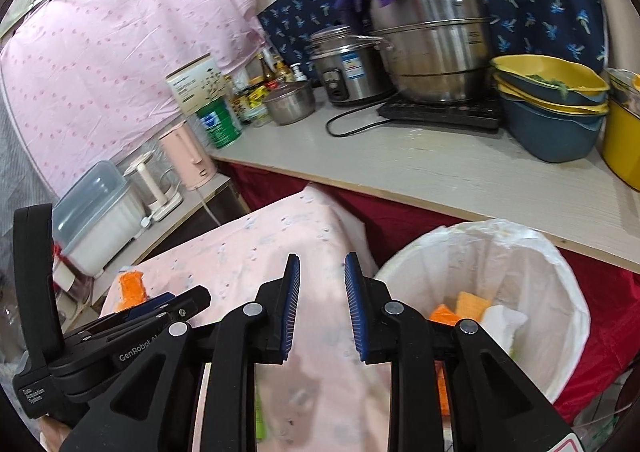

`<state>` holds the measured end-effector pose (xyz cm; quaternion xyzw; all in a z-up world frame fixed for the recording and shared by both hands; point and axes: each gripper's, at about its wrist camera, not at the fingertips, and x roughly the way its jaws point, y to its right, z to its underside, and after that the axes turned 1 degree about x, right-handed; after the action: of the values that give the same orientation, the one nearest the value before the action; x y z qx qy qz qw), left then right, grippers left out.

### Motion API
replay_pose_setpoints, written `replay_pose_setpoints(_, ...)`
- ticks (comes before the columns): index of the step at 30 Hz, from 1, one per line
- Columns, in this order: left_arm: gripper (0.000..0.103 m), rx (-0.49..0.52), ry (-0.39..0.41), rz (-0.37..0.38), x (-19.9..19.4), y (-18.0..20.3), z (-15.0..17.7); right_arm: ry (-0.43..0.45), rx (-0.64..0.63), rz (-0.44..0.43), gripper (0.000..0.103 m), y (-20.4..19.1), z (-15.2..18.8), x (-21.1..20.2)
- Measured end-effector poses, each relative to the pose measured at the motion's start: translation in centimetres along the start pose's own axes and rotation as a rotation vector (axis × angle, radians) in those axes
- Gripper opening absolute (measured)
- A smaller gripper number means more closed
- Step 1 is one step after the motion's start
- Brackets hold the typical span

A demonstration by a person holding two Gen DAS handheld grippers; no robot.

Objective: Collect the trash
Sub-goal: 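Move both open tools back to the orange items on the table, then grasp the orange foam mesh sleeve with the left tool while the right tool grasps the orange printed bag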

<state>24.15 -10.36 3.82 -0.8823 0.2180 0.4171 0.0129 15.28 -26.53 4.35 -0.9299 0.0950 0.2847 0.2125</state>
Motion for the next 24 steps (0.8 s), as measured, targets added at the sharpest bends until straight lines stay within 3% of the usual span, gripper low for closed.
replay_pose_setpoints(12,0.049,-0.127,0.007,-0.103,-1.2,-10.3,0.4,-0.081,-0.111,-0.096,0.029,-9.5,2.0,4.3)
replay_pose_setpoints(14,0.049,-0.147,0.003,-0.126,-1.3,-12.1,0.6,-0.095,-0.127,-0.111,0.034,-11.0,2.5,5.1)
replay_pose_setpoints(24,0.057,-0.28,-0.022,-0.237,-1.6,-21.6,2.5,-0.181,-0.225,-0.195,0.043,-18.7,5.8,9.2)
